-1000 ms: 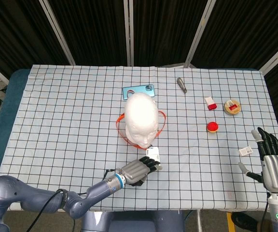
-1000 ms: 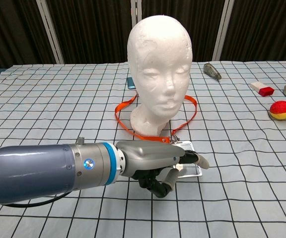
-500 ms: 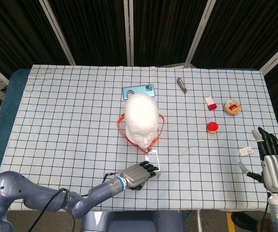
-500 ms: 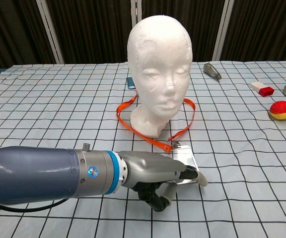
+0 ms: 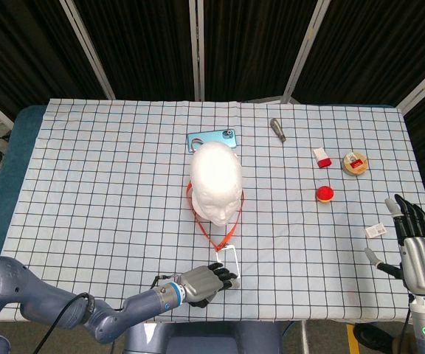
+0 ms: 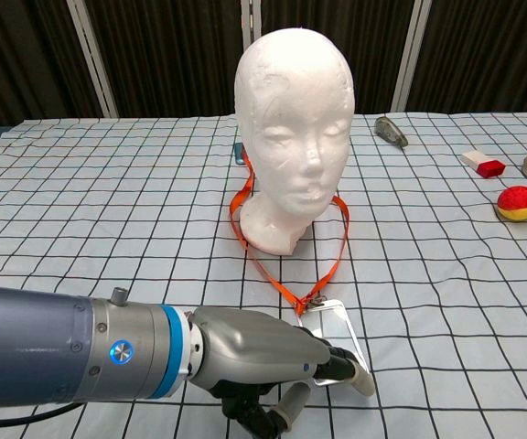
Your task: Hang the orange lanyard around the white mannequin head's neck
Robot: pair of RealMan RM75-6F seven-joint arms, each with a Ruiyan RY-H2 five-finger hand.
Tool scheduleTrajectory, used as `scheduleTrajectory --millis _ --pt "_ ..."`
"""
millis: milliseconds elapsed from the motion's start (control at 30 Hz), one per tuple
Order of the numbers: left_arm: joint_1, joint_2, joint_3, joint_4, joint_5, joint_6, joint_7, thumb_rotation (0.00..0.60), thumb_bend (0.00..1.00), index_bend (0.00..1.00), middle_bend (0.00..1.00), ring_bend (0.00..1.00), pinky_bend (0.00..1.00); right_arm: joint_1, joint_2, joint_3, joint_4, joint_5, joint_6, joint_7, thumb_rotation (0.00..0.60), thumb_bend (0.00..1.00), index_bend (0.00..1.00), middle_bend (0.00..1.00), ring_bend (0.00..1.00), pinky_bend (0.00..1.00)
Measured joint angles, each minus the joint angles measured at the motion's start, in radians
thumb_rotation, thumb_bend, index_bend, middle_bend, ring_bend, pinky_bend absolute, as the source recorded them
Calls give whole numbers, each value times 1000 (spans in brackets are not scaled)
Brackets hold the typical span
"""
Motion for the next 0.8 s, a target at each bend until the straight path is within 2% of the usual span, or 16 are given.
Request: scheduleTrajectory --millis 300,467,667,800 --pt "4 41 38 -52 39 -6 -14 600 1000 0 0 0 0 -2 0 1 -2 -4 3 -2 600 123 73 0 0 0" --pt "22 54 40 -61 84 21 -26 600 1000 0 0 0 0 -2 0 0 -3 -6 2 -4 600 123 74 0 0 0" --pt "72 84 29 -66 197 88 -74 600 1000 0 0 0 0 -5 0 -1 -6 -10 5 -5 600 123 73 0 0 0" --pt "118 138 33 -65 297 139 -118 600 1000 0 0 0 0 -6 0 -4 -9 -18 7 -7 600 123 74 0 0 0"
